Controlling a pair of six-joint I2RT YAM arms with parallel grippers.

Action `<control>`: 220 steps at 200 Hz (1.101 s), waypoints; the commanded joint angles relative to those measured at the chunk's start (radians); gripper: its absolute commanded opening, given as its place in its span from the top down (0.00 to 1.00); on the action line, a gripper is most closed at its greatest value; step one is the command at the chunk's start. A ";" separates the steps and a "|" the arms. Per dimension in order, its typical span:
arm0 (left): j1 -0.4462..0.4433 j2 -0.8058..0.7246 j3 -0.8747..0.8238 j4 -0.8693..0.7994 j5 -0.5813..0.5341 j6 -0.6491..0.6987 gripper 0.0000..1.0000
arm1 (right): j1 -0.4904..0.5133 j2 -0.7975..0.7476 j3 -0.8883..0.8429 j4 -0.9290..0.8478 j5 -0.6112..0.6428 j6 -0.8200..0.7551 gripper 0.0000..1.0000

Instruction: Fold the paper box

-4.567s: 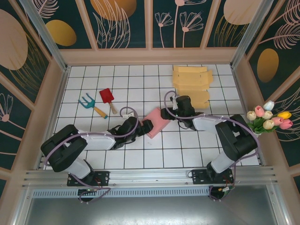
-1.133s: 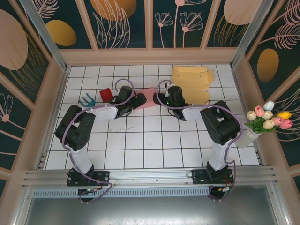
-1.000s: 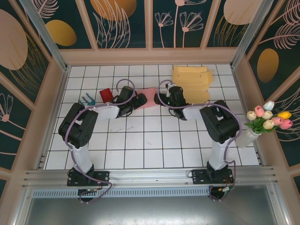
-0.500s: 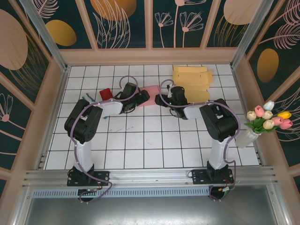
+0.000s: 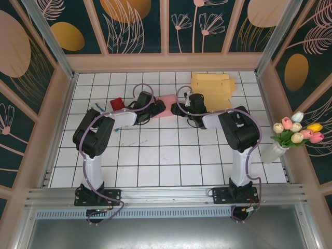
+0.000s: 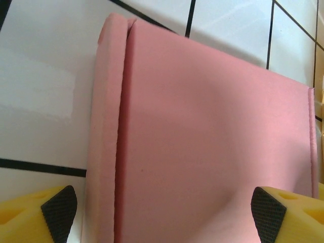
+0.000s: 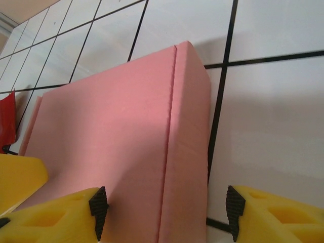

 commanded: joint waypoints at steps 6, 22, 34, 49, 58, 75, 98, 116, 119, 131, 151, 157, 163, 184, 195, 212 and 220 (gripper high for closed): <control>-0.005 0.027 0.044 -0.029 -0.035 0.037 0.09 | -0.008 0.035 0.055 0.011 -0.034 -0.046 0.34; -0.005 0.037 0.057 -0.029 -0.039 0.047 0.09 | -0.008 0.043 0.067 0.009 -0.044 -0.051 0.34; -0.005 0.043 0.067 -0.031 -0.039 0.056 0.09 | -0.009 0.052 0.074 0.010 -0.055 -0.045 0.34; -0.005 0.049 0.089 -0.039 -0.041 0.066 0.09 | -0.006 0.057 0.070 0.026 -0.080 -0.028 0.34; -0.005 0.051 0.107 -0.053 -0.051 0.076 0.09 | -0.003 0.059 0.062 0.047 -0.100 -0.016 0.34; -0.002 0.051 0.138 -0.077 -0.063 0.096 0.09 | 0.005 0.058 0.041 0.099 -0.136 0.023 0.35; 0.010 0.041 0.154 -0.105 -0.084 0.112 0.09 | 0.027 0.051 0.025 0.157 -0.157 0.064 0.35; 0.032 0.024 0.141 -0.112 -0.097 0.118 0.08 | 0.058 0.053 0.036 0.173 -0.153 0.078 0.35; 0.037 0.023 0.139 -0.113 -0.098 0.118 0.08 | 0.065 0.054 0.040 0.172 -0.151 0.079 0.35; 0.063 0.017 0.129 -0.121 -0.093 0.121 0.08 | 0.089 0.062 0.065 0.165 -0.136 0.078 0.35; 0.115 0.004 0.092 -0.112 -0.101 0.127 0.08 | 0.133 0.088 0.109 0.157 -0.103 0.073 0.35; 0.130 0.000 0.086 -0.114 -0.106 0.134 0.08 | 0.144 0.096 0.121 0.157 -0.095 0.073 0.35; 0.143 -0.003 0.079 -0.119 -0.113 0.139 0.08 | 0.157 0.106 0.135 0.157 -0.089 0.073 0.35; 0.172 -0.020 0.061 -0.129 -0.146 0.157 0.08 | 0.188 0.147 0.188 0.147 -0.076 0.078 0.35; 0.180 -0.028 0.057 -0.137 -0.164 0.165 0.08 | 0.200 0.165 0.213 0.141 -0.070 0.079 0.35; 0.189 -0.034 0.059 -0.152 -0.183 0.168 0.08 | 0.209 0.187 0.241 0.133 -0.056 0.079 0.35; 0.192 -0.037 0.059 -0.160 -0.190 0.167 0.08 | 0.209 0.194 0.250 0.127 -0.051 0.080 0.35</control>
